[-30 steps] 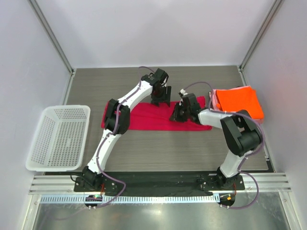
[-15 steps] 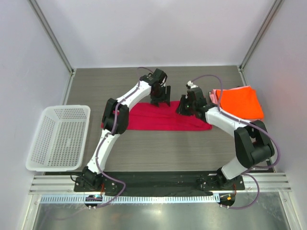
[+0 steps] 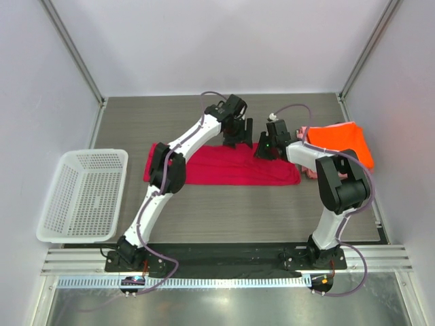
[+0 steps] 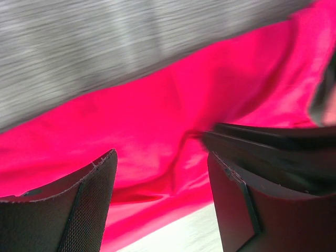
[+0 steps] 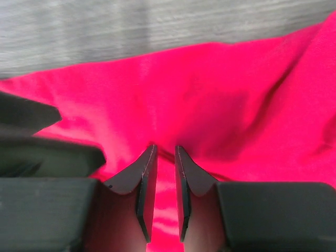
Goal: Fold and stack the t-shirts
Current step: Fold the tshirt
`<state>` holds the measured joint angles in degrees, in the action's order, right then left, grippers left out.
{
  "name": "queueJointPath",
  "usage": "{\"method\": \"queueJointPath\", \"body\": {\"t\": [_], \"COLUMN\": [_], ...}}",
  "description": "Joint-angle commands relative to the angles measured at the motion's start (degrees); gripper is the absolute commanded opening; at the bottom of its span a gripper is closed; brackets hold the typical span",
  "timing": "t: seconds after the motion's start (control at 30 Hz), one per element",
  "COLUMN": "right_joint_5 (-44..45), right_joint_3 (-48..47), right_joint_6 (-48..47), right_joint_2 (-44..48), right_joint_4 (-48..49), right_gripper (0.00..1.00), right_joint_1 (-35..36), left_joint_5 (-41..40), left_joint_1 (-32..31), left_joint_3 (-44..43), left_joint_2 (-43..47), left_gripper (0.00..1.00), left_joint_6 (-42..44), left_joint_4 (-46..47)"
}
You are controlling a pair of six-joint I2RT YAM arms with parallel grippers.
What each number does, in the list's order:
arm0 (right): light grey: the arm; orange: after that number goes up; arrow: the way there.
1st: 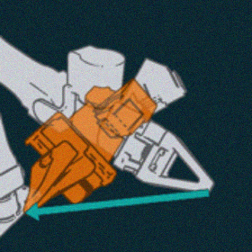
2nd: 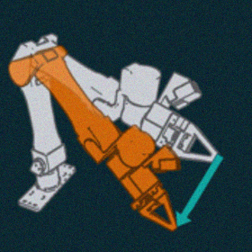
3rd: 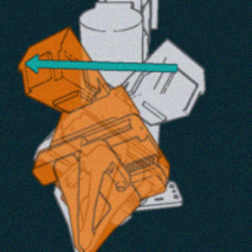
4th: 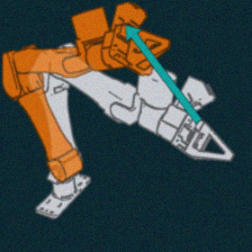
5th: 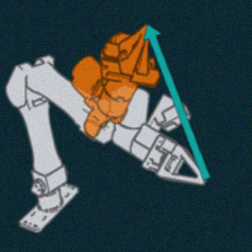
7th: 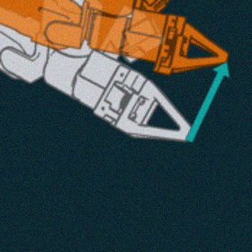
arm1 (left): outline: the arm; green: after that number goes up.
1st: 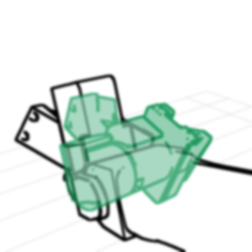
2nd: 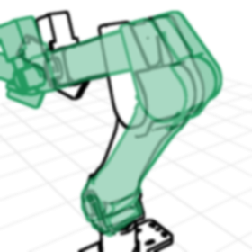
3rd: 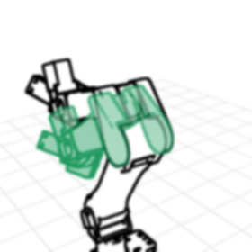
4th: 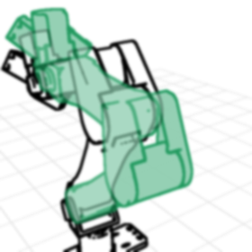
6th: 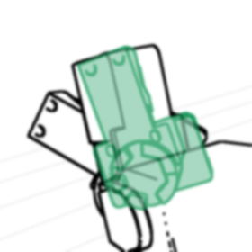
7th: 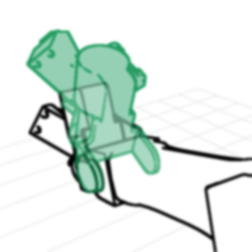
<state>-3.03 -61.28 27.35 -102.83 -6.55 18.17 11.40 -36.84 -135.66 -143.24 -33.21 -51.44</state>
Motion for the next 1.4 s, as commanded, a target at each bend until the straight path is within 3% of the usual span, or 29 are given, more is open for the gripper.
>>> {"method": "queueJointPath", "body": {"t": [0.0, 0.33, 0.5, 0.7, 0.93, 1.1, 1.2, 1.37], "right_joint_5": [-1.54, -8.13, -14.89, -15.52, -7.1, 4.85, 7.6, 11.11], "right_joint_3": [-1.3, 8.7, 16.78, 23.21, 17.43, 10.49, 8.37, 14.94], "right_joint_6": [0.77, 2.7, 2.79, 2.79, 1.03, 1.12, 2.43, 6.04], "right_joint_2": [-1.15, 4.73, 13.24, 26.33, 27.25, 18.64, 12.57, 16.07], "right_joint_4": [3.73, 6.2, 6.19, 2.51, -1.54, -1.63, -4.43, -6.81], "right_gripper": [0.25, 0.25, 0.26, 0.27, 0.28, 0.28, 0.24, 0.19], "right_joint_1": [-0.33, 0.19, 2.47, 5.12, 3.72, 1.78, 1.6, 2.57], "left_joint_5": [3.36, 4.95, 5.21, 5.3, 5.65, 5.48, 5.39, 5.48], "left_joint_1": [-0.69, -0.69, -0.6, -0.34, -0.34, -0.25, -0.16, 0.54], "left_joint_3": [-3.21, -5.5, -3.57, -1.1, -0.75, -0.05, 0.3, 3.55], "left_joint_2": [-3.27, -11.27, -11.1, -10.48, -10.4, -10.13, -9.87, -8.55], "left_gripper": [0.7, 0.7, 0.7, 0.69, 0.68, 0.68, 0.68, 0.68], "left_joint_6": [-2.29, -3.87, -4.32, -5.11, -5.2, -5.37, -5.64, -6.51], "left_joint_4": [0.98, 2.83, 4.06, 5.56, 5.65, 6.35, 6.35, 8.19]}}
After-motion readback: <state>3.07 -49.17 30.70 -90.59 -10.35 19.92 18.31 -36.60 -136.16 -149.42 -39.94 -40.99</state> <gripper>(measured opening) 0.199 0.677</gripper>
